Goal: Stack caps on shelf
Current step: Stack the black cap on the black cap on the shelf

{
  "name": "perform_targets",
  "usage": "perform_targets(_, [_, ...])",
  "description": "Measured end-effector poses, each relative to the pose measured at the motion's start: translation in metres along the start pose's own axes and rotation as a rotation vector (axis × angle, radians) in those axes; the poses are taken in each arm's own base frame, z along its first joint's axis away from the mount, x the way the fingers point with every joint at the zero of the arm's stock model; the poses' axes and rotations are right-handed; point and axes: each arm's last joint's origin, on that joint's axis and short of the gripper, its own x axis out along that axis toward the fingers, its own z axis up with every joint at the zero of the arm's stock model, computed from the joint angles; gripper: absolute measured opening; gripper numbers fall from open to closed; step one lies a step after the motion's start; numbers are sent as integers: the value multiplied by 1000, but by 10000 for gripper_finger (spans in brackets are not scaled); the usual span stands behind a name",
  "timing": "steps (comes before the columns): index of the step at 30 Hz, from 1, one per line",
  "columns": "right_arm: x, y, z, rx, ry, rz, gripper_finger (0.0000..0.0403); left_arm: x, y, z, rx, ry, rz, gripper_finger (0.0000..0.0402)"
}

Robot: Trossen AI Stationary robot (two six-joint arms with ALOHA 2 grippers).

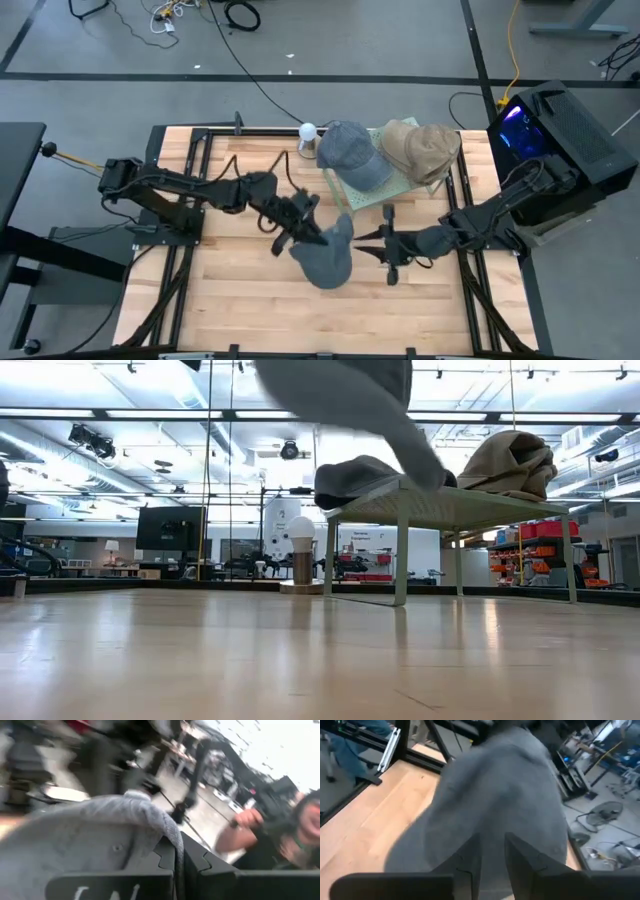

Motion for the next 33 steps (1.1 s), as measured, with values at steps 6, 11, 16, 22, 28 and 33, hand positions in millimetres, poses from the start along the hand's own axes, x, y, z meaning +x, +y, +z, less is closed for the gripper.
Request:
perform_targets(6, [-18, 9, 8, 2, -43, 30, 86, -9, 12, 28, -21, -108, 25, 9])
perform_targets(11, [-22, 13, 9, -10, -40, -3, 86, -16, 12, 66, 16, -219, 54, 5])
perform_targets(16, [-28, 18, 6, -44, 2, -103, 86, -26, 10, 103, 54, -293, 102, 9])
perform_targets(22, [-31, 23, 1, -47, 51, -96, 75, -25, 20, 125, 81, -341, 205, 6])
perform_targets(28, [-27, 16, -14, 22, 166, -93, 52, -23, 31, 142, 98, -384, 231, 9])
perform_targets(33, [-20, 2, -22, 87, 219, -220, 37, -17, 36, 143, 96, -381, 234, 7])
